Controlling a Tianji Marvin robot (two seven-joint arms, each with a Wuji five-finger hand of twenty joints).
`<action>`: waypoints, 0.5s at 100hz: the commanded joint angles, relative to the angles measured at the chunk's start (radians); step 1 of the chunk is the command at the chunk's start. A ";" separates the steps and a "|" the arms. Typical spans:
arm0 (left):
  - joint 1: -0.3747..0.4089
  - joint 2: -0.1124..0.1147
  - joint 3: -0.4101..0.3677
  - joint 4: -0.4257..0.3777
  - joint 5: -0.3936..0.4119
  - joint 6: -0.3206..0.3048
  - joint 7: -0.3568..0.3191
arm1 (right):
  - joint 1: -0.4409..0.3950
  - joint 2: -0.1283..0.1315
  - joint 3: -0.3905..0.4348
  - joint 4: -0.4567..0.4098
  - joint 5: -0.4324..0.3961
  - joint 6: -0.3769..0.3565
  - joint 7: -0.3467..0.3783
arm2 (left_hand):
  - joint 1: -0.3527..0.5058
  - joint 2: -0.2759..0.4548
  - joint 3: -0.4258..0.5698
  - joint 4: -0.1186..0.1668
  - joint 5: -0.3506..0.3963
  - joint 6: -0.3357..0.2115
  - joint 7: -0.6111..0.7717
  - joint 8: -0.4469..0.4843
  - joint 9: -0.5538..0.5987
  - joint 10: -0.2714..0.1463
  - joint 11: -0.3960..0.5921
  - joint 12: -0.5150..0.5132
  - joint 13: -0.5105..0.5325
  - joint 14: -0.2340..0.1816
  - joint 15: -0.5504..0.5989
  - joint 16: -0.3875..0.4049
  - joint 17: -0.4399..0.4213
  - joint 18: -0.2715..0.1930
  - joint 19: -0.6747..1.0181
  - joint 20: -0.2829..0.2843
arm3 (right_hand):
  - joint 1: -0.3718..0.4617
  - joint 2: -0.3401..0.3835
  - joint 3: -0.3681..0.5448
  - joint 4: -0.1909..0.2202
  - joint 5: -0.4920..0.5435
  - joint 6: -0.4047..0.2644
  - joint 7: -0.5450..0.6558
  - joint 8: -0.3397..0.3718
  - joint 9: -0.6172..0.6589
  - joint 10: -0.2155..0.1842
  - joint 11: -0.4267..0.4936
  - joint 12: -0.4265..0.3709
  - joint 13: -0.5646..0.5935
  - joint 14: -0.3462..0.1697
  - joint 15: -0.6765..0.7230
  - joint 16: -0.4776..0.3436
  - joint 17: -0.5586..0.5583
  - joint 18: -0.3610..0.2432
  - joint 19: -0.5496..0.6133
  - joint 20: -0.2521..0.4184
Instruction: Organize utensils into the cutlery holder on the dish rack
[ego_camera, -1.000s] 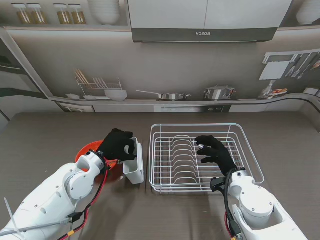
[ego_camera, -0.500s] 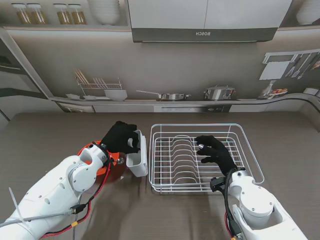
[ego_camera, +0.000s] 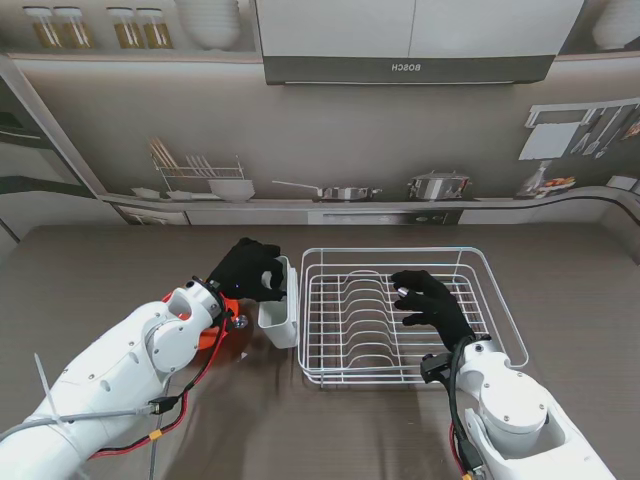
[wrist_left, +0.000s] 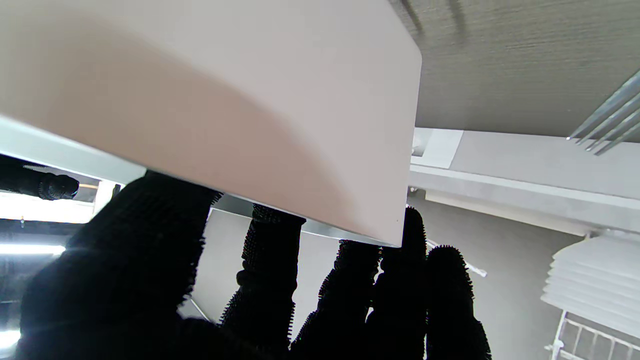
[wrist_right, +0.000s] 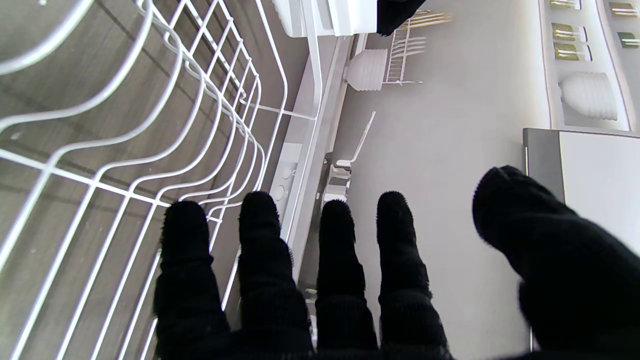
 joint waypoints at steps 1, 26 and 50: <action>-0.010 -0.010 0.005 0.010 -0.007 -0.003 -0.015 | -0.003 -0.005 -0.001 -0.002 0.003 0.001 0.012 | 0.175 0.098 0.175 0.051 -0.003 -0.004 -0.002 0.005 0.169 -0.133 0.246 0.121 -0.009 -0.006 0.017 0.010 -0.020 -0.028 0.018 -0.009 | -0.026 0.016 -0.009 0.020 0.002 -0.004 0.000 -0.020 0.006 -0.001 0.000 -0.004 0.023 -0.007 -0.006 -0.005 0.005 -0.004 -0.011 0.014; -0.033 -0.016 0.035 0.048 -0.020 -0.005 -0.008 | -0.003 -0.005 -0.001 -0.002 0.002 0.001 0.010 | 0.174 0.098 0.176 0.051 -0.004 -0.004 -0.002 0.003 0.169 -0.131 0.247 0.120 -0.010 -0.005 0.016 0.010 -0.020 -0.028 0.017 -0.009 | -0.025 0.016 -0.009 0.020 0.002 -0.003 0.000 -0.020 0.006 -0.001 0.000 -0.004 0.023 -0.008 -0.006 -0.005 0.005 -0.004 -0.011 0.014; -0.043 -0.019 0.047 0.057 -0.030 -0.003 -0.011 | -0.003 -0.005 -0.001 -0.002 0.003 0.001 0.010 | 0.174 0.099 0.175 0.052 -0.004 -0.004 -0.002 0.002 0.169 -0.131 0.248 0.121 -0.010 -0.004 0.017 0.011 -0.020 -0.028 0.016 -0.009 | -0.025 0.016 -0.009 0.020 0.002 -0.002 0.000 -0.021 0.006 -0.001 0.000 -0.005 0.023 -0.008 -0.006 -0.005 0.005 -0.005 -0.011 0.014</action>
